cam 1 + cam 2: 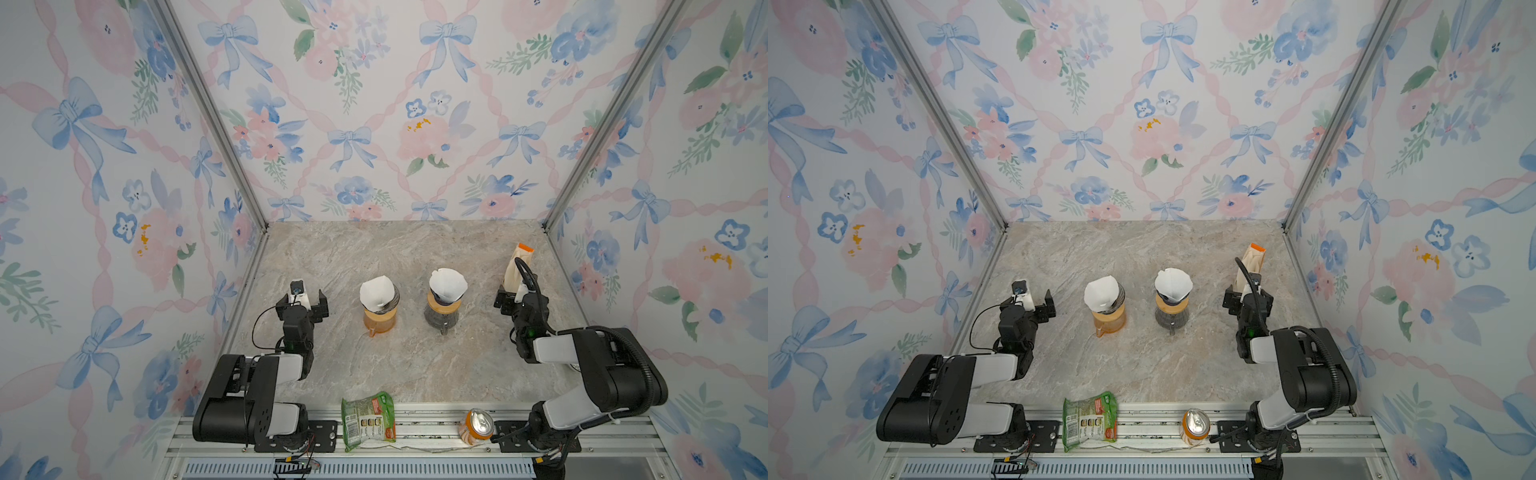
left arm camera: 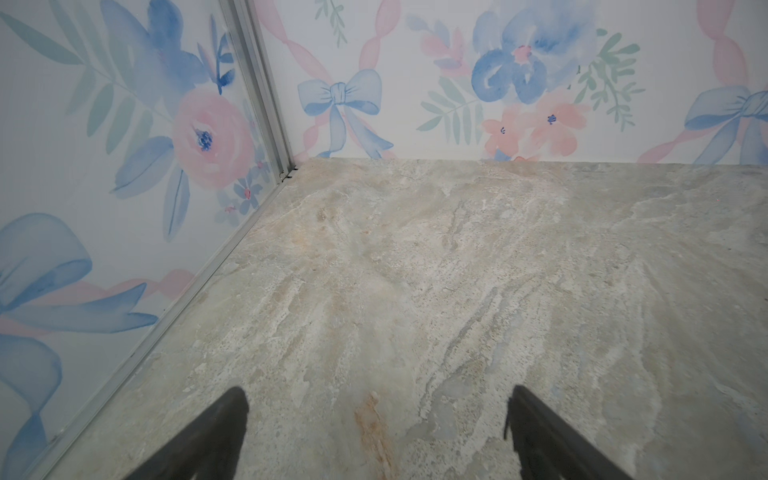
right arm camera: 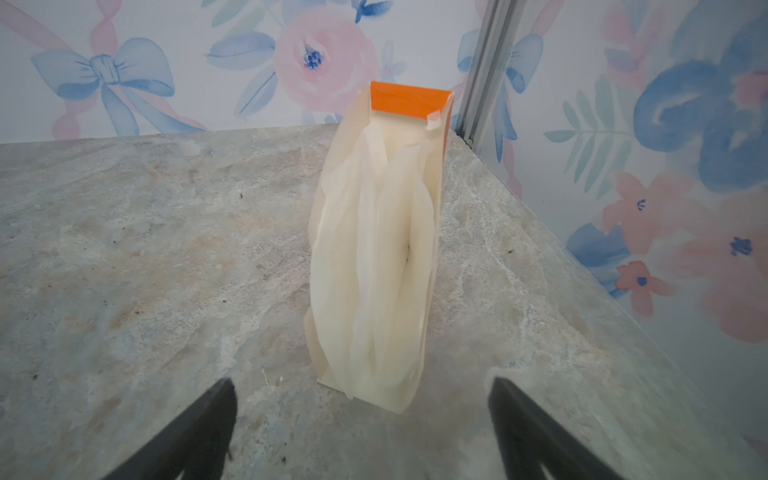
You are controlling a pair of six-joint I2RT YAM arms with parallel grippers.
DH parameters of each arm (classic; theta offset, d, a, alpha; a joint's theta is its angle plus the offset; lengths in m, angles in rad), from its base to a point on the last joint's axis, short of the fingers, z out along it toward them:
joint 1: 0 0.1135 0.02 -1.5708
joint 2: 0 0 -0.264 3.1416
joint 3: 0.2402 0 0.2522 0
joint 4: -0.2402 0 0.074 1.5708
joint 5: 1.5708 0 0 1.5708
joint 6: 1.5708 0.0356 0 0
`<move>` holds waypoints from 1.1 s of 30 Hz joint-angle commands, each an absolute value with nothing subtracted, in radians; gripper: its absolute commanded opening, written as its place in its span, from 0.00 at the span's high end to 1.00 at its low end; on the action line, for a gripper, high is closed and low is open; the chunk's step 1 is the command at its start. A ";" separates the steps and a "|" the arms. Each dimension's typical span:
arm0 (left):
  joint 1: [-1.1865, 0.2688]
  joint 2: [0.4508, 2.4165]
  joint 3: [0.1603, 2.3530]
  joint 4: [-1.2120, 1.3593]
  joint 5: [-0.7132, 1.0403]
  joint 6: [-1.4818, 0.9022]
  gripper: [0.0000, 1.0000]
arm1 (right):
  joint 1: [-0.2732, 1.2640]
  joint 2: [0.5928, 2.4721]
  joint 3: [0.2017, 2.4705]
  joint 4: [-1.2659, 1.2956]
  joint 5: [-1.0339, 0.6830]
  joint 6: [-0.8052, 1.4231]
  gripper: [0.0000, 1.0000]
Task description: Place the coffee filter in the dripper
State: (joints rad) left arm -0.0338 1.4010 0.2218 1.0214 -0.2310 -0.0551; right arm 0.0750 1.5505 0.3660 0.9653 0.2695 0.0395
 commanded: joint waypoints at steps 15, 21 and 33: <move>-0.003 1.566 0.229 1.232 -0.059 -0.049 0.02 | 0.082 1.549 0.377 0.937 0.274 0.016 0.03; -0.006 1.565 0.227 1.232 -0.063 -0.048 0.02 | 0.083 1.549 0.377 0.937 0.274 0.016 0.03; -0.018 1.568 0.240 1.212 -0.075 -0.035 0.02 | 0.082 1.550 0.377 0.937 0.275 0.016 0.03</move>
State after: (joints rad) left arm -0.0132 1.5612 0.2264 1.2076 -0.0772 -0.0517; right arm 0.0795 1.5505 0.3683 0.9417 0.2703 0.0216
